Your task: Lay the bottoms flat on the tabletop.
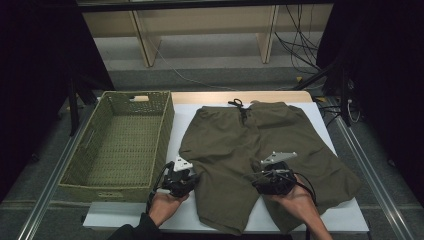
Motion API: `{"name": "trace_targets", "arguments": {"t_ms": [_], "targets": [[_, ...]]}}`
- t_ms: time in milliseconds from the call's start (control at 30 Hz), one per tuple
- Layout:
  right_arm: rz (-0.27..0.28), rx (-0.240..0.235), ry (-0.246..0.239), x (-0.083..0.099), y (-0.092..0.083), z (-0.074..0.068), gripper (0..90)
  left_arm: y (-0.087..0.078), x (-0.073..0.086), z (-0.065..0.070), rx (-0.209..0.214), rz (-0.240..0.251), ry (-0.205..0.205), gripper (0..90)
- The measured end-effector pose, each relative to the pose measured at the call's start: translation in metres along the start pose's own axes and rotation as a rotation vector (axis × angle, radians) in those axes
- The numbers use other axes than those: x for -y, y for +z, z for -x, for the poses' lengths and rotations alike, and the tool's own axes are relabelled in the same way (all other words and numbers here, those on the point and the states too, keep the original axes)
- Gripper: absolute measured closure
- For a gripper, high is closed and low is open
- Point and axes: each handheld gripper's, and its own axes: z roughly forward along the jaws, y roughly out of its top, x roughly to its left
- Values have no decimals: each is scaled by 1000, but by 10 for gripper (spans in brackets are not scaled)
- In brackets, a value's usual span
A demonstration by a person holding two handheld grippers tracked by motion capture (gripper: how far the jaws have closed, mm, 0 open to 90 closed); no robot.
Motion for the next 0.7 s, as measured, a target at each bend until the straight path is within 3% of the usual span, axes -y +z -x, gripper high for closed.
{"name": "trace_targets", "arguments": {"t_ms": [133,267,533,633,700], "targets": [[9,9,5,0,-1,2,469,-5,-20,20,59,21,40,885],[20,10,2,-2,-3,1,470,14,-35,38,94,-10,77,884],[20,42,17,1,-7,10,471,62,-26,56,141,-116,94,879],[22,54,31,2,-8,14,471,67,-22,56,155,-122,93,854],[23,59,31,2,-9,16,471,63,-22,56,174,-123,103,789]]}}
